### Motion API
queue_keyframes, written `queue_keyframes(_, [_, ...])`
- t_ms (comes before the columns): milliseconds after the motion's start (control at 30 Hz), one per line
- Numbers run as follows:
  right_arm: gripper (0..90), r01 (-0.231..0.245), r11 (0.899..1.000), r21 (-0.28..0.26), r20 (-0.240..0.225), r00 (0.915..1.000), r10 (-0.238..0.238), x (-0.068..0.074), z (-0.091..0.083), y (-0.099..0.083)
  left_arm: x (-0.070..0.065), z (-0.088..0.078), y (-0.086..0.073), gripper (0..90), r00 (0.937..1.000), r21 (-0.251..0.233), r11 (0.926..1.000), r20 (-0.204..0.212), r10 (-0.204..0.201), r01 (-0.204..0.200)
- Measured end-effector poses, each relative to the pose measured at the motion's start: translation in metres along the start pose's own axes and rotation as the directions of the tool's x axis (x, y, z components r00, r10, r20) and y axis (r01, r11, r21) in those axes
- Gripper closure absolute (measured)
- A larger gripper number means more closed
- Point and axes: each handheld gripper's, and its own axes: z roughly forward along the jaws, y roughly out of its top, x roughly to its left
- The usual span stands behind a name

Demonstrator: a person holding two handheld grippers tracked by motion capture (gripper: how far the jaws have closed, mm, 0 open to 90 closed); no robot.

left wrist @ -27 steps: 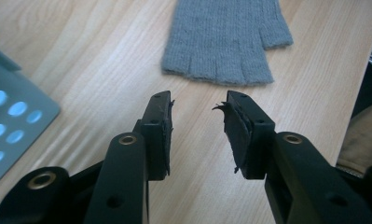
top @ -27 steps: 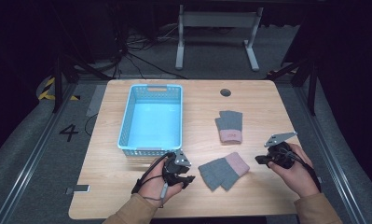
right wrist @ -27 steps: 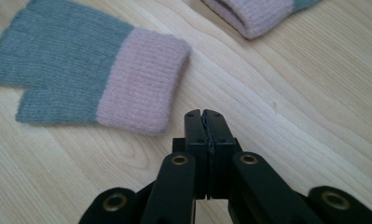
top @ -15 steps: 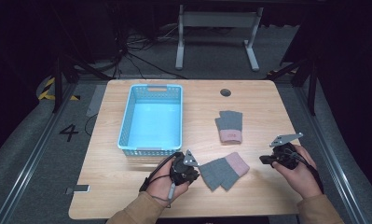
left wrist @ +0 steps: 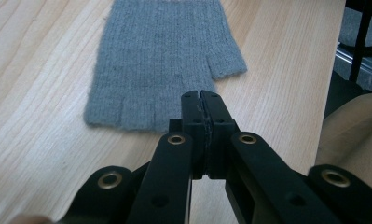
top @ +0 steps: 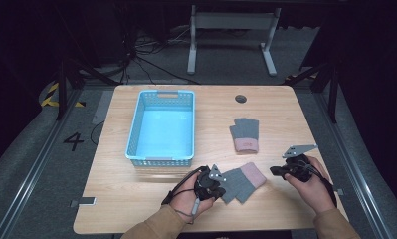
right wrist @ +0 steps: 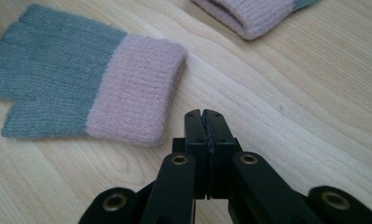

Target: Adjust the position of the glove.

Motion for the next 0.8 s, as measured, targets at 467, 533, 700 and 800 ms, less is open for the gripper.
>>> queue_keyframes(467, [90.0, 0.008, 0.999, 0.041, -0.013, 0.9999, -0.008, 0.004, 0.020, 0.001, 0.000, 0.021, 0.001, 89.6, 0.9999, 0.005, 0.9999, 0.002, -0.016, 0.016])
queue_keyframes(533, [90.0, 0.008, 0.999, 0.041, -0.013, 0.9999, -0.008, 0.003, 0.020, 0.001, 0.001, 0.021, 0.001, 89.7, 0.9998, 0.004, 0.9998, -0.001, -0.018, 0.018])
queue_keyframes(700, [90.0, 0.007, 0.999, 0.031, -0.014, 0.9999, -0.007, 0.004, 0.019, 0.001, 0.000, 0.023, 0.001, 89.9, 0.9998, 0.010, 0.9998, 0.000, -0.019, 0.019])
queue_keyframes(800, [90.0, 0.008, 0.999, 0.038, -0.015, 0.9999, -0.007, 0.004, 0.021, 0.001, -0.001, 0.024, 0.001, 90.0, 0.9999, 0.014, 0.9998, -0.010, -0.013, 0.013])
